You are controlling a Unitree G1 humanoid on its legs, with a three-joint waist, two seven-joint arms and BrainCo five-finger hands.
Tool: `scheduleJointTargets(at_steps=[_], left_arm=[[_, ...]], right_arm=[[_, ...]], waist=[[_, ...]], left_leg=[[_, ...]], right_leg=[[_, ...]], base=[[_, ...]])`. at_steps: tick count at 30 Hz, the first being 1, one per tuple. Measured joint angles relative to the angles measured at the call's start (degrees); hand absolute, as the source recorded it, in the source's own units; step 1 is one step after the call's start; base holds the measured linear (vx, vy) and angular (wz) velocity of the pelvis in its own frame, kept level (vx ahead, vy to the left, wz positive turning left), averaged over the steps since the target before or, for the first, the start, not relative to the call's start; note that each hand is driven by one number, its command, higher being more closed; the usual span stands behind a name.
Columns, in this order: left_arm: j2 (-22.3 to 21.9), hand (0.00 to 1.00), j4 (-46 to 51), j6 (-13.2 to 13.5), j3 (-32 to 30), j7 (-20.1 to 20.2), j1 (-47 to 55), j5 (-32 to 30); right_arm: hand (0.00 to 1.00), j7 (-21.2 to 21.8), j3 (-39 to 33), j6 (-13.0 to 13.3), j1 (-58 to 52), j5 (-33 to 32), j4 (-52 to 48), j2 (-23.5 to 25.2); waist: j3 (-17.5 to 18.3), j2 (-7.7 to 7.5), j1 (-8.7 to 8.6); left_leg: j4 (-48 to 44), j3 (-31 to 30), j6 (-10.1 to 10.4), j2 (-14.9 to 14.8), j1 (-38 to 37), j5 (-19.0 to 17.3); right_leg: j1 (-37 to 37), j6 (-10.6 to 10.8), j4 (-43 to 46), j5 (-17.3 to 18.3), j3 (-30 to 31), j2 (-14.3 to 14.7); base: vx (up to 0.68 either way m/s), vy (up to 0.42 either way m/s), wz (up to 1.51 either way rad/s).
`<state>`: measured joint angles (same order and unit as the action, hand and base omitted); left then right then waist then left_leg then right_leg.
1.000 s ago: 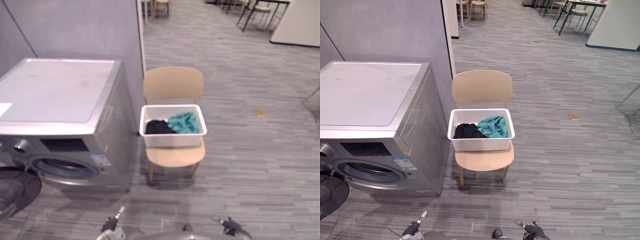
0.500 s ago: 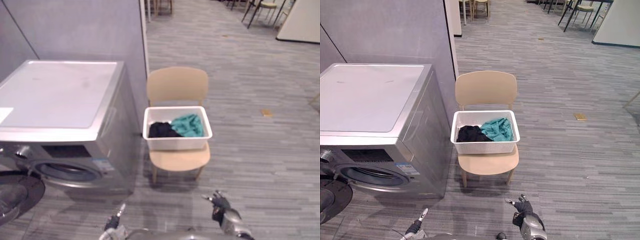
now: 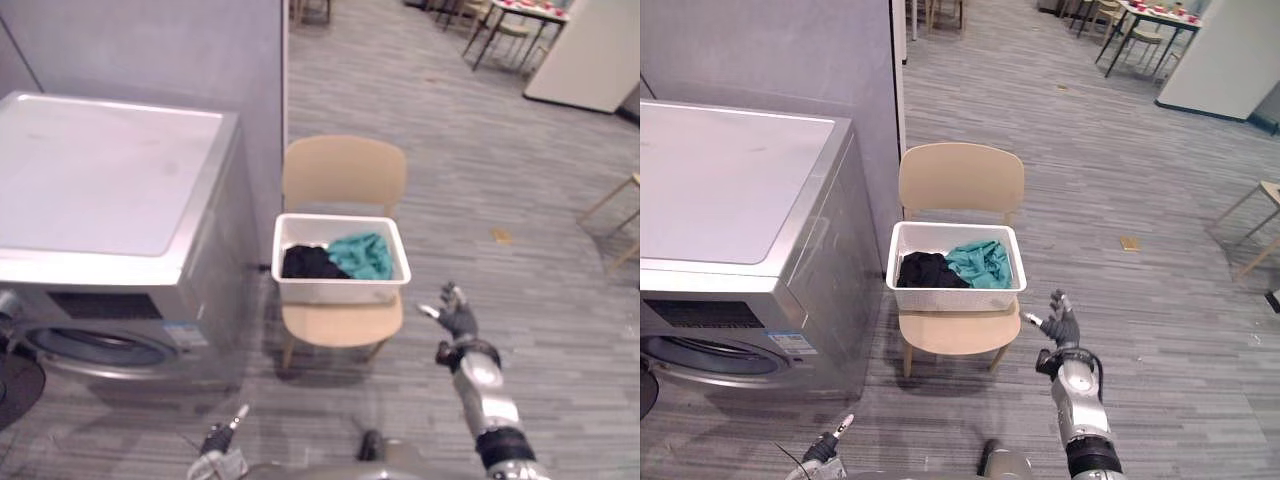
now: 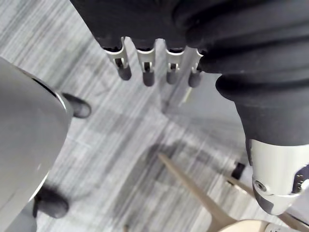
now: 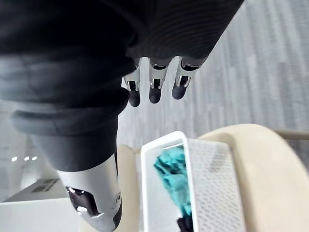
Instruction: Pick up the laundry basket with both hands and put the clothes into the washing machine.
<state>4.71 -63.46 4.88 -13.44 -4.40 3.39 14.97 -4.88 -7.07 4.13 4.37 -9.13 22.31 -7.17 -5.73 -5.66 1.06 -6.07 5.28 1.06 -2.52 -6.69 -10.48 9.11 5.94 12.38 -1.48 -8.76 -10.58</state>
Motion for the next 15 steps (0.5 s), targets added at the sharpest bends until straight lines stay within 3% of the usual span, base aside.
scheduleJointTargets(at_steps=[1,4,8,13,15], left_arm=[[0.3,0.00,-0.1,-0.1,0.1,0.4,0.1,-0.5],[-1.1,0.00,0.1,0.2,0.2,0.7,0.6,-1.4],[-1.0,0.00,0.5,0.4,0.2,1.1,0.8,-2.2],[-0.1,0.00,1.2,1.1,0.7,1.7,-3.1,-2.0],[0.6,0.00,2.5,1.7,2.3,1.2,-6.4,-0.7]], right_arm=[[0.00,0.0,-0.1,0.1,0.4,0.3,-1.5,-1.4],[0.00,0.2,0.0,0.9,3.2,0.8,-3.7,-5.7],[0.00,0.1,1.1,1.1,10.7,0.8,-1.5,-9.7],[0.00,0.3,10.1,1.8,35.4,0.9,14.6,-18.6],[0.00,1.2,13.5,1.8,48.4,0.7,23.3,-21.9]], waist=[[0.9,-1.03,0.12],[2.1,2.07,1.34],[0.8,2.70,1.39],[-7.5,3.23,2.27],[-14.1,4.37,3.85]], left_leg=[[0.0,-1.5,1.1,0.1,0.0,-0.5],[0.4,-4.2,3.0,-3.1,3.3,0.1],[2.0,-7.0,5.3,-5.6,5.1,1.6],[-0.5,-8.9,5.8,-5.1,11.4,2.6],[-3.2,-9.9,6.1,-4.6,15.5,2.9]], right_leg=[[-1.1,0.4,-2.2,-0.8,-0.9,-0.1],[-2.0,-1.6,-8.6,-2.9,-3.9,3.6],[-2.7,-2.9,-11.6,-4.1,-7.3,6.1],[2.9,-4.1,-9.5,-5.0,-8.2,5.6],[6.5,-4.3,-6.8,-5.1,-8.3,4.7]], base=[[0.14,-0.247,0.40],[0.13,-0.202,0.24],[0.08,-0.173,0.24],[-0.11,-0.064,0.12],[-0.18,-0.044,0.11]])
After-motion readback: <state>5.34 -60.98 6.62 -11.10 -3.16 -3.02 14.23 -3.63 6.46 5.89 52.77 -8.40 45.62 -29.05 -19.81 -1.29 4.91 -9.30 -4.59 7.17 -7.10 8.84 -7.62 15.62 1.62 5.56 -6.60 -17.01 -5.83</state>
